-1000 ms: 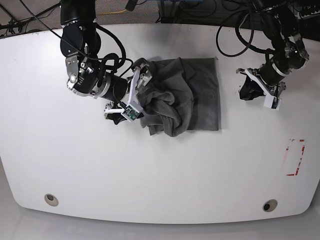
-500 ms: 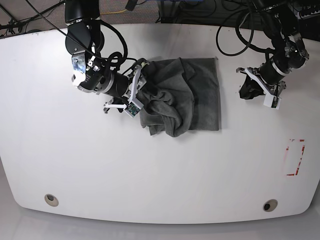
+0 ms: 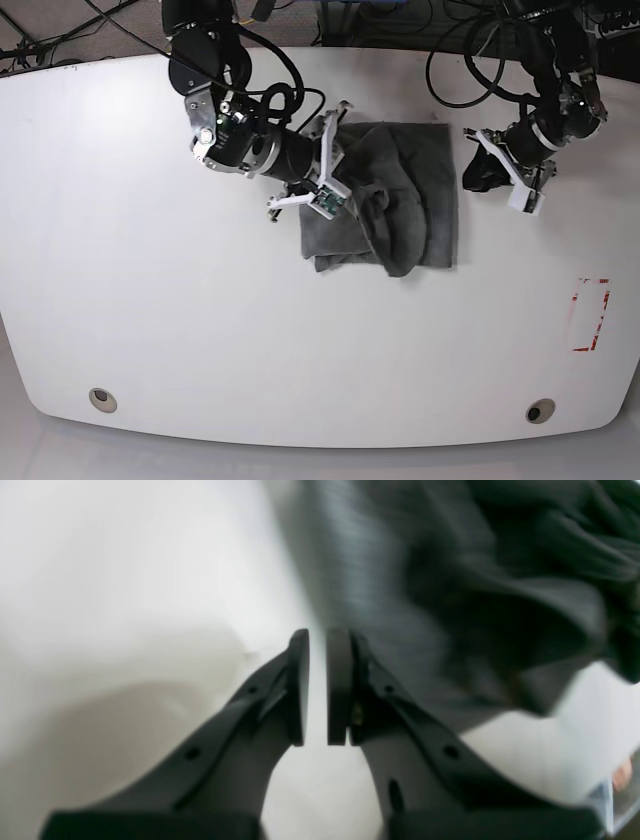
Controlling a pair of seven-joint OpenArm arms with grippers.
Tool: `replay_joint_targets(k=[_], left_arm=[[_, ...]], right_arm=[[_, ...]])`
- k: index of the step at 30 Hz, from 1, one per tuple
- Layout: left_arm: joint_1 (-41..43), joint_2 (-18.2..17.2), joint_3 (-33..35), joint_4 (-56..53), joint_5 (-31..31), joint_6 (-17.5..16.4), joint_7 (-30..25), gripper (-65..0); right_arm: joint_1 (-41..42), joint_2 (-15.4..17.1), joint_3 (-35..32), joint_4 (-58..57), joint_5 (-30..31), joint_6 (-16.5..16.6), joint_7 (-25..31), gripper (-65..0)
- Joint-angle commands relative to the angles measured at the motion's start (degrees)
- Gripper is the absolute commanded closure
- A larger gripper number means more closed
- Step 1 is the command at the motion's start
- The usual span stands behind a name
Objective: Fold the T-shirt properly
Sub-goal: 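Push the bunched shirt fabric together with the right gripper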
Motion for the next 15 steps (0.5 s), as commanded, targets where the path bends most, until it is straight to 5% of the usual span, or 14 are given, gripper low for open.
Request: replay_joint_targets(k=[1, 10, 15], left_arm=[[-0.41, -0.46, 0.98, -1.69, -1.03, -0.17, -0.89, -4.9], [-0.58, -0.81, 3.53, -7.14, -1.65, -1.23, -1.07, -4.9], [-0.32, -0.81, -0.78, -3.19, -1.82, -2.68, -0.81, -4.9]], right_arm=[[1.26, -1.62, -2.07, 0.97, 1.49, 0.12, 1.54, -4.1], [4.34, -2.68, -9.54, -4.92, 1.49, 0.12, 1.63, -4.3], [6.36, -4.44, -11.82, -6.67, 1.41, 0.12, 1.72, -4.3]])
